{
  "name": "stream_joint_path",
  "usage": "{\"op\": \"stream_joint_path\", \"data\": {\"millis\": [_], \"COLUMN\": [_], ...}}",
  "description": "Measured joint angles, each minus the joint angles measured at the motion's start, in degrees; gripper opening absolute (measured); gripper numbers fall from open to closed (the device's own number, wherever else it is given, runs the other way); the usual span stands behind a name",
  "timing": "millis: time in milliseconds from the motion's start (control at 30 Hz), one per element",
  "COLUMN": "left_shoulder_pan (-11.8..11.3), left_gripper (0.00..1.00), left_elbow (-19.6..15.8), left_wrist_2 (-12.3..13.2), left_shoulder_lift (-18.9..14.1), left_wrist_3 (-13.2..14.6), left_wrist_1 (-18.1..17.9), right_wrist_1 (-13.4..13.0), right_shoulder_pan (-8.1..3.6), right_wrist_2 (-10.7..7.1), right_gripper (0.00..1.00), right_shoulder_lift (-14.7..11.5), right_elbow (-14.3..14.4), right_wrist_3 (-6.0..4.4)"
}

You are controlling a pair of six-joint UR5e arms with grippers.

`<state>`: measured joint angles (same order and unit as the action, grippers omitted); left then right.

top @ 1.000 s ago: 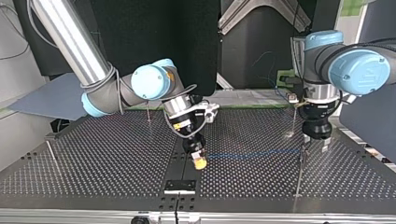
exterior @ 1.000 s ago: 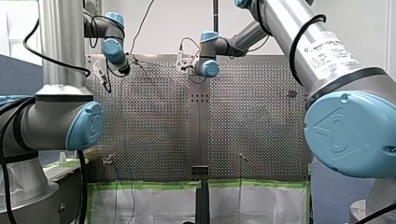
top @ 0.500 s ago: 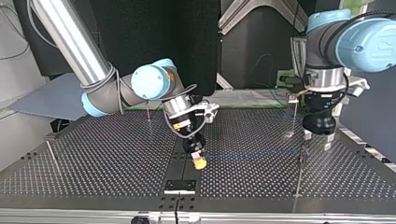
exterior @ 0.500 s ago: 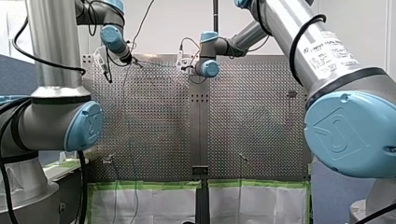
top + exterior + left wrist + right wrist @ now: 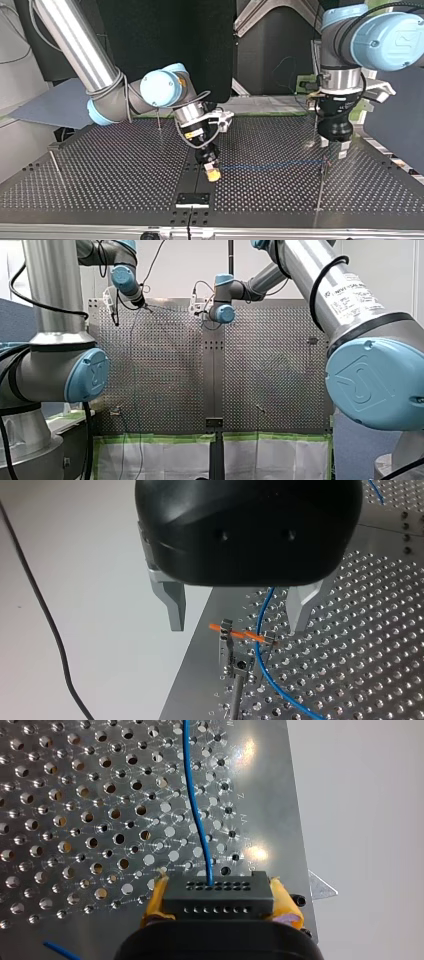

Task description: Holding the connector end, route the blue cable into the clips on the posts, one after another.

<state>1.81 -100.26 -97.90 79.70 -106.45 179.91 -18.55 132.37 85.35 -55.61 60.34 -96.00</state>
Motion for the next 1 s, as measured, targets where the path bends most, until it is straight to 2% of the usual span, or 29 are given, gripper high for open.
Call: {"op": "stream_joint_path", "data": {"millis": [367, 767, 1000], "left_shoulder_pan": [1.5, 2.3, 2.8], "left_gripper": [1.0, 1.0, 1.0], "left_elbow": [0.0, 0.0, 0.0], "left_wrist_2": [-0.7, -3.1, -3.6], "left_shoulder_lift": [0.0, 0.2, 0.9], "left_wrist_3": [6.4, 7.6, 7.9], "left_wrist_1": [-0.5, -0.5, -0.4], "right_wrist_1": [0.1, 0.7, 1.3], "right_shoulder_pan": [-0.09, -0.31, -0.39], "right_wrist_2": [-0.08, -0.09, -0.07], "right_gripper": [0.0, 0.0, 0.0], "right_shoulder_lift": [0.0, 0.0, 0.1], "right_elbow": [0.0, 0.0, 0.0], "right_wrist_3": [-0.52, -0.77, -0.72]}}
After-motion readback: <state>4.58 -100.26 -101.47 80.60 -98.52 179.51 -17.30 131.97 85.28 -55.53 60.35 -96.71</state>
